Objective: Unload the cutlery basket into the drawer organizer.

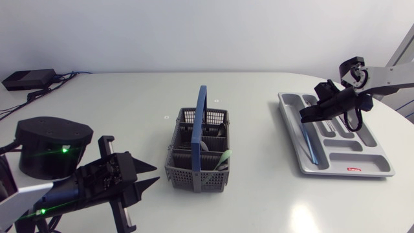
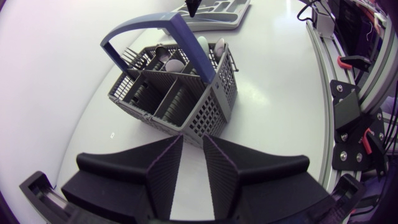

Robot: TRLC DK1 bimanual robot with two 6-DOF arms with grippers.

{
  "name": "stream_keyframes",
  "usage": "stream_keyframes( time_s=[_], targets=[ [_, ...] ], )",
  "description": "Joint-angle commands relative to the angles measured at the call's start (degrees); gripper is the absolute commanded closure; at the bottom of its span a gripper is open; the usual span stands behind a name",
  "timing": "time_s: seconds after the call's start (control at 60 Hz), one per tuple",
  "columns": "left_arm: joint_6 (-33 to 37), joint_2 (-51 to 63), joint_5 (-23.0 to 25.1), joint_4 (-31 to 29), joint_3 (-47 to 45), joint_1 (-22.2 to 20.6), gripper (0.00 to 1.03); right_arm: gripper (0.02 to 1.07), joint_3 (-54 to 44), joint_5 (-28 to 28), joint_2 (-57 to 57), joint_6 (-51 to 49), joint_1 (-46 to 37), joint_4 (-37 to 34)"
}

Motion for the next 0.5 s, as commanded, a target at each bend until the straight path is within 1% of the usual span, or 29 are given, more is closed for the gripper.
stream_keyframes(
  time_s=[0.0,0.133,0.2,0.333,0.45,0.483],
  targets=[
    [-0.82,-0.44,-0.56,0.29,-1.61,-0.24,0.75,0.64,1.04,0.93,0.85,1.9,0.58,0.65],
    [-0.82,-0.35,-0.56,0.55,-1.79,-0.24,0.75,0.47,-1.69,1.02,-3.98,2.25,1.64,2.15],
    [-0.82,-0.35,-0.56,0.64,-1.96,-0.33,0.75,0.41,-4.06,1.02,-8.03,2.25,3.31,3.11],
    [-0.99,0.18,-0.47,0.64,-2.14,-1.64,0.76,0.41,-7.22,0.67,-13.92,3.13,8.67,3.82],
    [-0.99,1.23,-0.47,0.2,-1.7,-3.58,0.76,0.42,-8.01,0.31,-15.32,4.89,14.47,4.87],
    [-0.99,1.5,-0.47,0.12,-1.7,-3.84,0.76,0.46,-8.01,0.23,-15.15,5.24,15.87,5.31]
  ],
)
